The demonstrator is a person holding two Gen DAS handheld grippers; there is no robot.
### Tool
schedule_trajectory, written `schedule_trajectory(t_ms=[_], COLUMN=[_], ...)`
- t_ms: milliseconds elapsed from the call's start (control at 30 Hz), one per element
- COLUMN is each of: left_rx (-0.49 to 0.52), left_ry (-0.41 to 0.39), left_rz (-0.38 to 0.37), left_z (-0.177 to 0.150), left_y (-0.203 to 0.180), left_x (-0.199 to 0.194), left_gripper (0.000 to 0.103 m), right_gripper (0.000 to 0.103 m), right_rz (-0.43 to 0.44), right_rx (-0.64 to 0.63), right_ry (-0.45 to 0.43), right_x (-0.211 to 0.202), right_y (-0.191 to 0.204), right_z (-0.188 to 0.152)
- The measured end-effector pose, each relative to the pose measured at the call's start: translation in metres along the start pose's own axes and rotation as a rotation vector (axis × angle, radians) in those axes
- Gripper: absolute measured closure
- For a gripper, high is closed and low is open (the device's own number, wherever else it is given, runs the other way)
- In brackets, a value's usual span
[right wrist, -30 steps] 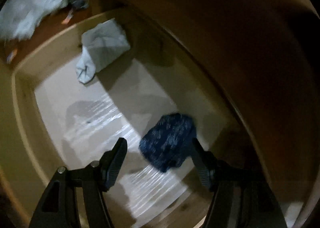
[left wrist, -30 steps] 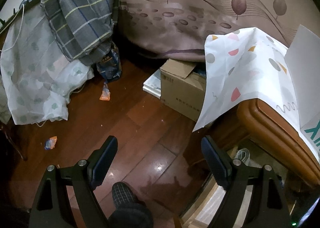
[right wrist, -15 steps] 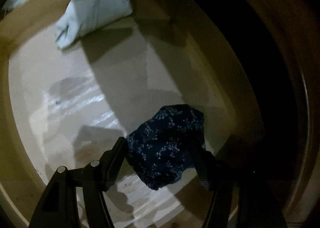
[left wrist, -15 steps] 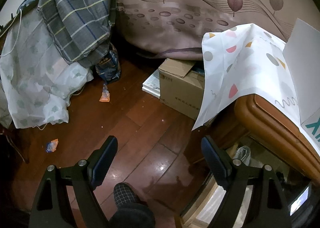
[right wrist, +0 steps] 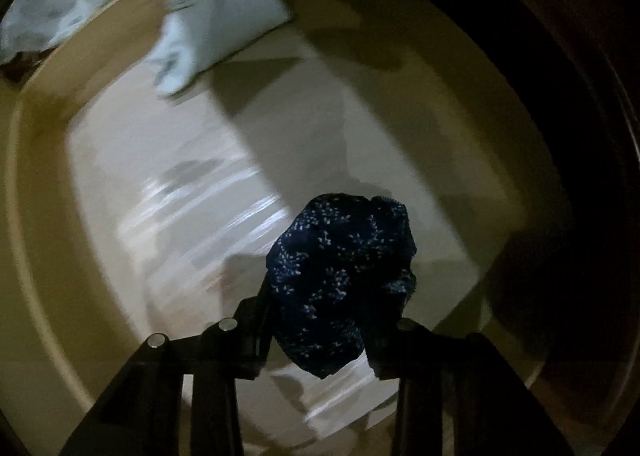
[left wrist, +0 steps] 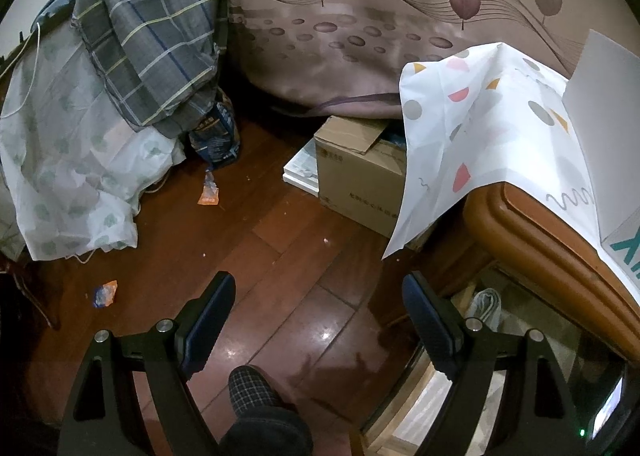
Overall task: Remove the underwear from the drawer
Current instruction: 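Move the right tool down into the drawer toward the navy floral underwear, then close the right tool on the navy floral underwear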
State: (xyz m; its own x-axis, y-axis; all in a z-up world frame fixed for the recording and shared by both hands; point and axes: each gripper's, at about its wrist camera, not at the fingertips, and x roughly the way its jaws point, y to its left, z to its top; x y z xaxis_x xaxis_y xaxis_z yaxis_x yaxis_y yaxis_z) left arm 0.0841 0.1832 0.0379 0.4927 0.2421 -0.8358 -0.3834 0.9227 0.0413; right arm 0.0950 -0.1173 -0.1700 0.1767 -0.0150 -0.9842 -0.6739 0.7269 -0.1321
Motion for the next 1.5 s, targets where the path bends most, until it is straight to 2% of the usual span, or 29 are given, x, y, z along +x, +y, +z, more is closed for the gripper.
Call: schedule_trajectory(t_ms=[167, 233, 300, 433, 533, 633, 767, 800, 867, 1300, 1367, 1433, 1500], left_rx=[0.000, 0.002, 0.000, 0.006, 0.014, 0.011, 0.024, 0.027, 0.032, 0.037, 0.035, 0.035, 0.035], left_ry=[0.002, 0.001, 0.005, 0.010, 0.007, 0.012, 0.011, 0.010, 0.009, 0.030, 0.030, 0.031, 0.030], left_rz=[-0.002, 0.000, 0.001, -0.004, 0.004, 0.001, 0.002, 0.002, 0.001, -0.007, -0.008, -0.010, -0.011], left_z=[-0.001, -0.001, -0.001, -0.002, -0.003, -0.004, -0.006, -0.006, -0.007, -0.004, -0.004, -0.004, -0.004], left_y=[-0.002, -0.001, -0.002, -0.004, -0.004, -0.003, -0.005, -0.006, -0.007, -0.009, -0.009, -0.009, -0.009], left_x=[0.000, 0.000, 0.000, -0.001, -0.001, 0.000, 0.001, 0.001, 0.001, 0.006, 0.006, 0.007, 0.007], left_gripper=[0.020, 0.020, 0.020, 0.020, 0.020, 0.020, 0.020, 0.020, 0.020, 0.020, 0.020, 0.020, 0.020], right_gripper=[0.065, 0.049, 0.041, 0.032, 0.031, 0.027, 0.026, 0.026, 0.026, 0.026, 0.033, 0.049, 0.058], right_rz=[0.041, 0.043, 0.015, 0.006, -0.020, 0.004, 0.012, 0.021, 0.045, 0.078, 0.085, 0.089, 0.092], right_rx=[-0.043, -0.038, -0.038, -0.027, -0.035, -0.031, -0.039, -0.038, -0.033, -0.003, -0.008, -0.026, -0.036], right_ry=[0.011, 0.002, -0.028, -0.030, -0.020, -0.002, 0.010, 0.016, 0.016, -0.002, -0.008, -0.014, -0.005], right_x=[-0.003, -0.006, -0.012, -0.009, -0.001, 0.015, 0.032, 0.033, 0.039, 0.045, 0.027, 0.022, 0.020], right_y=[0.010, 0.009, 0.008, 0.001, 0.002, 0.007, 0.007, 0.015, 0.016, 0.007, -0.002, 0.002, 0.005], right_z=[-0.002, 0.000, 0.003, 0.007, 0.012, 0.020, 0.025, 0.015, 0.016, 0.004, -0.012, -0.012, -0.013])
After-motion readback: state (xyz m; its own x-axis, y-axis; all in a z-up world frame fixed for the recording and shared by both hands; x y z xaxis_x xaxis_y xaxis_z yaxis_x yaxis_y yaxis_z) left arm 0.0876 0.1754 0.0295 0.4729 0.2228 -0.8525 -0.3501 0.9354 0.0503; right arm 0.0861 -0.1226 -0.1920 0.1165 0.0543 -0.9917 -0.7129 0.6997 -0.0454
